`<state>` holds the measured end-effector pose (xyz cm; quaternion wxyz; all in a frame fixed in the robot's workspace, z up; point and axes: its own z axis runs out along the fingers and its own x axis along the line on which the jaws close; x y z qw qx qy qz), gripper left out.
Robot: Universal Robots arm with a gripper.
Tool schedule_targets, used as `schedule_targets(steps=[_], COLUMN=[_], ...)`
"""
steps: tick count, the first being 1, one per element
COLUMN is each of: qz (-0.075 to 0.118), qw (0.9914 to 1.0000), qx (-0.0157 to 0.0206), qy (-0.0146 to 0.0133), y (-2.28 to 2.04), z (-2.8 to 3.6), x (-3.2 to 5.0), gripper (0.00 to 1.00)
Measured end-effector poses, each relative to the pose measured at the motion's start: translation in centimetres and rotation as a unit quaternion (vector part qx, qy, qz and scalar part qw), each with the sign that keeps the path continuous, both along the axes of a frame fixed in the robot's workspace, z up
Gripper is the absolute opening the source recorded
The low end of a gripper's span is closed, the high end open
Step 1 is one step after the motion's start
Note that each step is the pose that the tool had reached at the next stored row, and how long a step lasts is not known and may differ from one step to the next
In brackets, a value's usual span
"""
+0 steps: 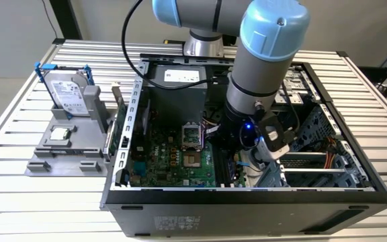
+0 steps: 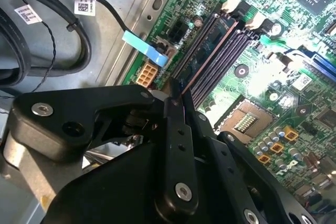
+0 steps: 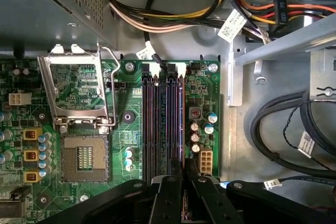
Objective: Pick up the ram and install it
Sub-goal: 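Insert the ram into the slot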
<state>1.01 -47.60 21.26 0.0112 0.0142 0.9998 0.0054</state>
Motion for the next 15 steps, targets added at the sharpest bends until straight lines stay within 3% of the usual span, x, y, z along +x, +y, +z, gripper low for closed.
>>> schedule_targets(steps=[10, 15], qz=[-0.002, -0.002], qw=[1.0, 1.0], qx=[0.0006, 0.0006], qy=[0.0, 0.0002], y=[0.05, 0.03], z=[-0.08, -0.48], x=[-0.01, -0.01], gripper=[0.0, 0.0])
